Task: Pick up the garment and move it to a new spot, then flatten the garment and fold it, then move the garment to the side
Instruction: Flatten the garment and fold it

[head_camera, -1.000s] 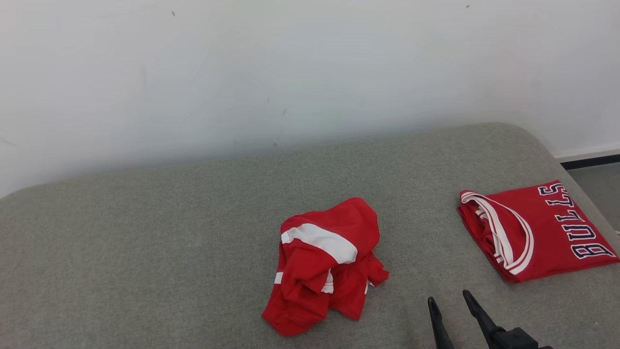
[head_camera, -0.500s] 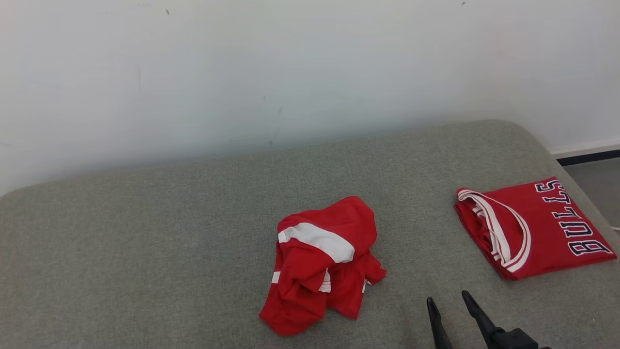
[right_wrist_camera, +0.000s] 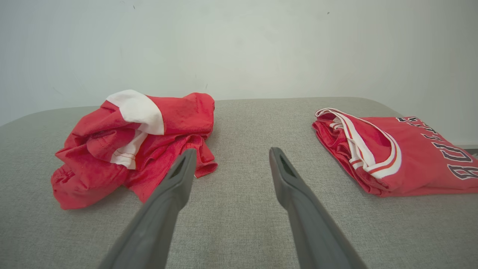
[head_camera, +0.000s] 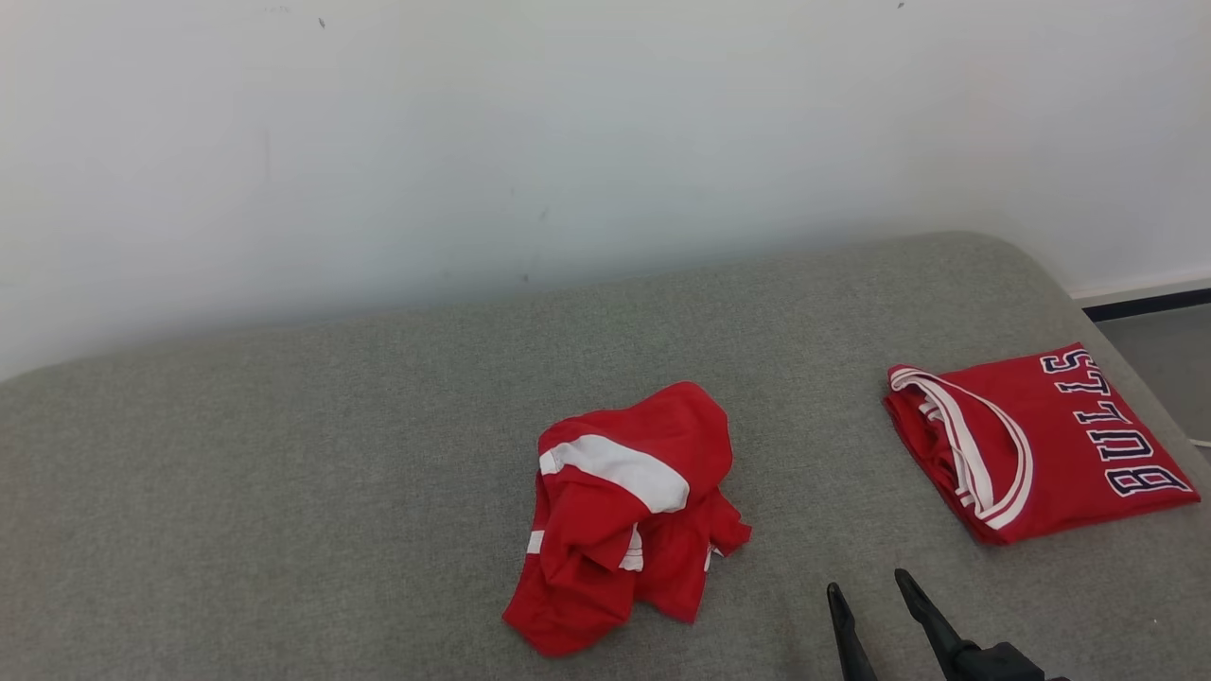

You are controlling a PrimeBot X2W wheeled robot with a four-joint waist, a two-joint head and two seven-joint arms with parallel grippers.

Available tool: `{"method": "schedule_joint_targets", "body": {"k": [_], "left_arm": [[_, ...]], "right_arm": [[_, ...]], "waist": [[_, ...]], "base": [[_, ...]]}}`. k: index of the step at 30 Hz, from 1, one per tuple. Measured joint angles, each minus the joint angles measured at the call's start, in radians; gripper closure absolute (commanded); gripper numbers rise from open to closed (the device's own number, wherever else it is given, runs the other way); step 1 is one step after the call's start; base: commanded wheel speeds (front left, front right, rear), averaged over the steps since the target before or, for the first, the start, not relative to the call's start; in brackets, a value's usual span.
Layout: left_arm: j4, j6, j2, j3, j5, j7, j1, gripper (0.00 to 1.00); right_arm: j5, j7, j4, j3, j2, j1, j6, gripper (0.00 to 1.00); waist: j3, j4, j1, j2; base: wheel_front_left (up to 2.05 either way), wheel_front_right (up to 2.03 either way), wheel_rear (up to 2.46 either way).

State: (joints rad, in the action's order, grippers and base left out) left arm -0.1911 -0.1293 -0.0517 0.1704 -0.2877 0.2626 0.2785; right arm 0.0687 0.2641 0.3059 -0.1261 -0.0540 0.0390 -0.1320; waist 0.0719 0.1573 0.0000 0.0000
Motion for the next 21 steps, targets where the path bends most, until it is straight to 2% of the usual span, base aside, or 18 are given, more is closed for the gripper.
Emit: {"method": "schedule_joint_targets", "body": {"k": [3, 8, 9, 11, 16, 17, 21], "left_arm": [[-0.019, 0.0, -0.013, -0.018, -0.013, 0.0, -0.014, 0.0], [-0.084, 0.0, -0.069, -0.073, -0.073, 0.0, -0.083, 0.0], [-0.107, -0.002, -0.1, -0.098, -0.085, -0.032, -0.152, 0.0], [-0.124, -0.002, -0.114, -0.111, -0.093, -0.079, -0.235, 0.0], [-0.19, -0.002, -0.127, -0.145, -0.143, -0.248, -0.423, 0.0], [-0.19, -0.002, -0.127, -0.145, -0.143, -0.248, -0.423, 0.0], [-0.242, -0.001, -0.122, -0.186, -0.215, -0.399, -0.545, 0.0]], "right_arm": [[0.0, 0.0, 0.0, -0.009, 0.0, -0.002, 0.0, 0.0], [0.002, 0.0, -0.003, -0.022, 0.0, -0.015, 0.0, 0.0], [0.002, 0.0, -0.005, -0.028, 0.0, -0.019, 0.0, 0.0], [0.002, 0.0, -0.006, -0.031, -0.002, -0.02, 0.0, 0.0], [0.003, 0.0, -0.009, -0.044, -0.007, -0.038, 0.0, 0.0], [0.003, 0.0, -0.009, -0.044, -0.007, -0.038, 0.0, 0.0], [0.004, 0.0, -0.016, -0.048, -0.01, -0.051, 0.0, 0.0]], "waist": [[-0.001, 0.007, 0.0, 0.0], [-0.01, 0.028, 0.0, 0.0], [-0.016, 0.042, 0.0, 0.0], [-0.024, 0.06, 0.0001, 0.0], [-0.053, 0.114, 0.0001, 0.0], [-0.053, 0.114, 0.0001, 0.0], [-0.083, 0.167, 0.0001, 0.0001]], "base": [[0.0, 0.0, 0.0], [0.0, 0.0, 0.0], [0.0, 0.0, 0.0], [0.0, 0.0, 0.0], [0.0, 0.0, 0.0], [0.0, 0.0, 0.0], [0.0, 0.0, 0.0]]}}
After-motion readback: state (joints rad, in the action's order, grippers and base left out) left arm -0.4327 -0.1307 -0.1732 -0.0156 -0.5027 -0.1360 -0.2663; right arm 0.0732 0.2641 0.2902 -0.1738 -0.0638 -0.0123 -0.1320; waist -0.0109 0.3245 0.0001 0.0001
